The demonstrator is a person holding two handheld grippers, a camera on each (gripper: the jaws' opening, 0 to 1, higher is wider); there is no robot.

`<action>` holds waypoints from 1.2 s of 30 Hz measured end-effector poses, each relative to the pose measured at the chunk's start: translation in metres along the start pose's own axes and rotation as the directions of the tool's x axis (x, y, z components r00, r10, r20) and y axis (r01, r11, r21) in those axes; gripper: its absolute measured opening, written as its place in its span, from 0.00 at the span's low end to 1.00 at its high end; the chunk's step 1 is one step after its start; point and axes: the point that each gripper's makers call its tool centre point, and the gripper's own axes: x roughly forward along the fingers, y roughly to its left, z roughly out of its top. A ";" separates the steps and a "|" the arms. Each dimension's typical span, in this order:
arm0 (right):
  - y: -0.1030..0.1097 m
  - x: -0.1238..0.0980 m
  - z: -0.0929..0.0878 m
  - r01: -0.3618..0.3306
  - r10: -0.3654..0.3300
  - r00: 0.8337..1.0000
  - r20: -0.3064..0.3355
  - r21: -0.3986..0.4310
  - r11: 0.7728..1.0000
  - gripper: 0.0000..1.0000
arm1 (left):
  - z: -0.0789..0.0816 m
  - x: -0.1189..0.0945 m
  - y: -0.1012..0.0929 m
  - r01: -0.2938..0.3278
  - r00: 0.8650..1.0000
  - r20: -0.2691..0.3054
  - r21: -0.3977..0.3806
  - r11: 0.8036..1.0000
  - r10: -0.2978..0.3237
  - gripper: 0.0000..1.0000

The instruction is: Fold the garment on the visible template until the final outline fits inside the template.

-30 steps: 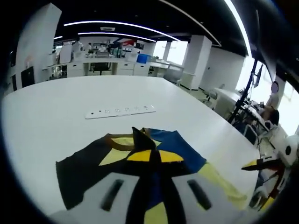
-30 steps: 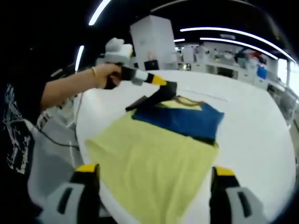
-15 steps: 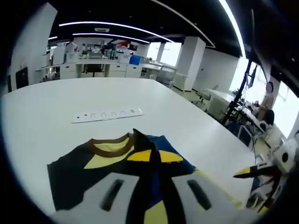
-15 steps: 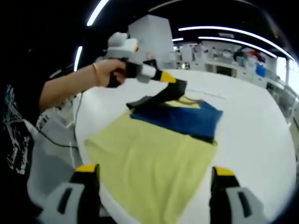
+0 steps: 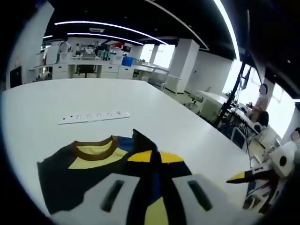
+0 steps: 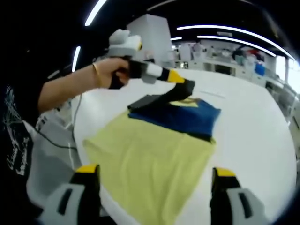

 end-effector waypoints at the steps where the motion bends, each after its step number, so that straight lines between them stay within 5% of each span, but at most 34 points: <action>1: -0.001 0.000 0.000 0.002 -0.002 1.000 0.000 0.002 1.000 0.99 | -0.001 0.002 -0.002 0.005 1.000 -0.002 0.000 1.000 -0.005 0.01; 17: -0.010 -0.004 -0.005 0.025 -0.025 1.000 0.008 0.030 0.999 0.99 | -0.024 0.024 -0.031 0.050 0.998 -0.041 0.003 0.999 -0.050 0.00; 26: -0.013 -0.005 -0.008 0.029 -0.029 1.000 0.010 0.042 0.999 0.99 | -0.054 0.037 -0.038 0.056 0.994 -0.100 0.027 0.998 -0.053 0.01; 31: -0.014 -0.005 -0.009 0.032 -0.033 0.999 0.011 0.048 0.998 0.99 | -0.080 0.046 -0.052 0.122 0.980 -0.160 0.018 0.992 -0.118 0.00; 36: -0.016 -0.007 -0.009 0.034 -0.035 0.999 0.019 0.049 0.998 0.99 | -0.091 0.041 -0.063 0.166 0.971 -0.182 0.051 0.985 -0.154 0.14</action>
